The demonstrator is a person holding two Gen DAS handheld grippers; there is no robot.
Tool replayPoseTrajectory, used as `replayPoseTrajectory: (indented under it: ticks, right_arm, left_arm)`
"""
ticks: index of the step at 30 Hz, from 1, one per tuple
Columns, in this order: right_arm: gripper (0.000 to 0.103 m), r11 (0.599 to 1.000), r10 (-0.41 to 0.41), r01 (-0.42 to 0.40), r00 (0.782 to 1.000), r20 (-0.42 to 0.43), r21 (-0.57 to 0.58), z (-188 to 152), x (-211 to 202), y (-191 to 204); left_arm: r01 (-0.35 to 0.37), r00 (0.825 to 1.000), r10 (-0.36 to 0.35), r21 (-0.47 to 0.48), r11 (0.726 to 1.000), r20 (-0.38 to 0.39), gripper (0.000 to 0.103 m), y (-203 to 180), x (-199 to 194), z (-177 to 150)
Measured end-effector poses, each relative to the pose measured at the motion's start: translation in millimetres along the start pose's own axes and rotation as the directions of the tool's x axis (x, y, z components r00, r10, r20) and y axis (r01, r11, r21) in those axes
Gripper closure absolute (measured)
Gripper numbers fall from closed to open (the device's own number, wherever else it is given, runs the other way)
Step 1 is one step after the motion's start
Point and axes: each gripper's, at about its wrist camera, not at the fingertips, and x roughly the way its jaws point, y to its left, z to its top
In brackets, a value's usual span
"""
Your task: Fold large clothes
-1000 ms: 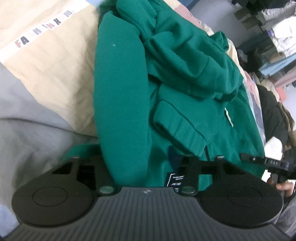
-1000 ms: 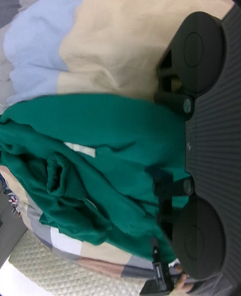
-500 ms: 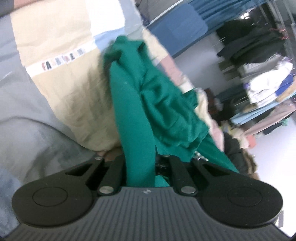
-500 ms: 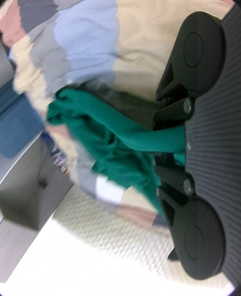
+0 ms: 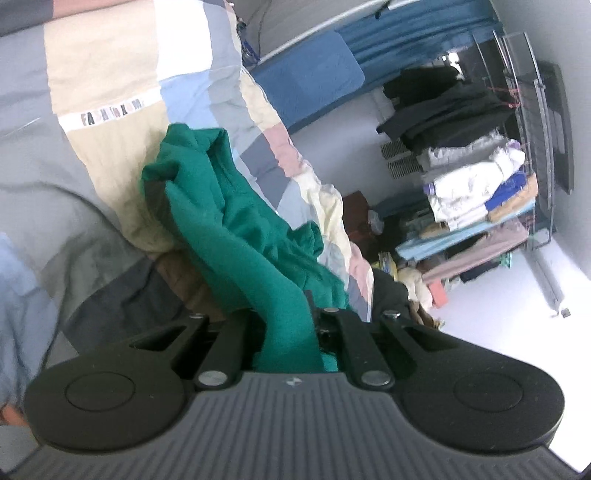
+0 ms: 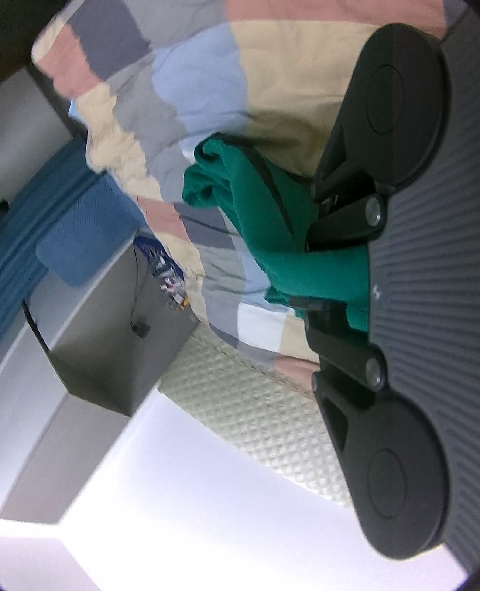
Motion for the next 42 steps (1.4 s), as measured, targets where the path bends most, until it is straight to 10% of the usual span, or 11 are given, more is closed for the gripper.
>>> replayPoseTrajectory:
  ticks: [8,21,30,37,40,42]
  right_arm:
    - [0.092,0.994,-0.076,0.076,0.997,0.000,0.075,58,75,-16]
    - [0.091,0.937,-0.283,0.268,0.958,0.038,0.224,148,272,-102]
    - [0.091,0.910,-0.310,0.296,0.951,0.002,0.290,130,343,-197]
    - [0.088,0.927,-0.282,0.262,0.959,0.034,0.269,126,335,-194]
    - [0.083,0.943,-0.298,0.288,0.954,0.036,0.169,124,328,-175]
    - [0.075,0.944,-0.326,0.323,0.945,0.038,0.067,121,322,-158]
  left_arm:
    - [-0.063,0.992,0.065,-0.026,0.998,0.108,0.097,-2,72,78]
    - [-0.299,0.930,0.296,-0.016,0.954,0.217,0.097,54,254,221]
    - [-0.365,0.924,0.355,0.049,0.930,0.141,0.096,119,350,247]
    - [-0.377,0.922,0.363,0.099,0.921,0.137,0.096,113,353,241]
    - [-0.350,0.932,0.327,0.154,0.924,0.157,0.079,94,332,232]
    - [-0.347,0.932,0.316,0.181,0.920,0.178,0.044,78,314,223]
